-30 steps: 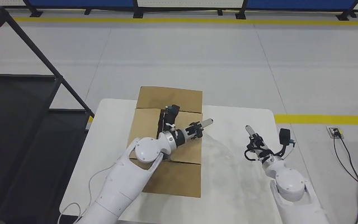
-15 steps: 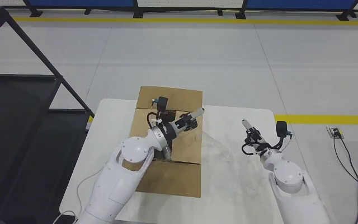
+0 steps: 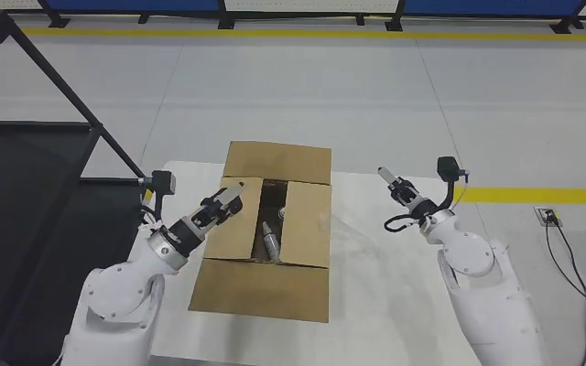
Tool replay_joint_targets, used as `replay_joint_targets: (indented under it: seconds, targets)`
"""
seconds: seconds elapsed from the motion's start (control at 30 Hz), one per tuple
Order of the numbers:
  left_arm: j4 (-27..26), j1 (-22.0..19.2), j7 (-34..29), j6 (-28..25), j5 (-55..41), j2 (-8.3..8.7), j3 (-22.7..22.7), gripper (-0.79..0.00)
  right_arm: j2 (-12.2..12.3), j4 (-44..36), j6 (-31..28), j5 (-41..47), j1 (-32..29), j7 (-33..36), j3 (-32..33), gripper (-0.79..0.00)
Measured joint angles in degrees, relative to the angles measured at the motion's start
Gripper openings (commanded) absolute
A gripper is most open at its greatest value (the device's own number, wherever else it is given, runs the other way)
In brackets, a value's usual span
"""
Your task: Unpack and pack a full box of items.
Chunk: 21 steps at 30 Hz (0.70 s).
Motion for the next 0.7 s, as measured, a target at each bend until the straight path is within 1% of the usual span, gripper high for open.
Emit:
replay_joint_targets:
  seconds: [0.1, 0.23, 0.4, 0.5, 0.6, 0.7]
  targets:
    - [-2.92, 6.03, -1.59, 0.54, 0.21, 0.76, -5.89, 0.000, 0.00, -0.04, 0.01, 0.04, -0.05, -0.06, 0.02, 0.000]
    - [-5.13, 11.51, -2.89, 1.16, 1.09, 1.34, -10.37, 0.000, 0.00, -0.04, 0.01, 0.04, -0.05, -0.06, 0.02, 0.000]
    - [-5.17, 11.63, -2.92, 1.20, 1.15, 1.36, -10.39, 0.000, -0.15, 0.50, -0.61, 1.14, -0.16, 0.75, -0.65, 0.000]
    - [-5.12, 11.75, -3.06, 1.20, 0.92, 1.35, -10.22, 0.000, -0.53, 3.95, -1.36, 3.72, 2.10, 1.37, -2.28, 0.000]
    - [-3.88, 12.58, -5.56, 1.94, 0.22, 1.65, -10.13, 0.000, -1.00, 8.53, -4.84, 6.74, 5.35, 2.56, -3.96, 0.000]
    - [-1.11, 13.43, -10.17, 3.68, -2.17, 2.21, -12.17, 0.000, -1.52, 14.61, -8.86, 10.06, 9.22, 3.09, -5.18, 0.000]
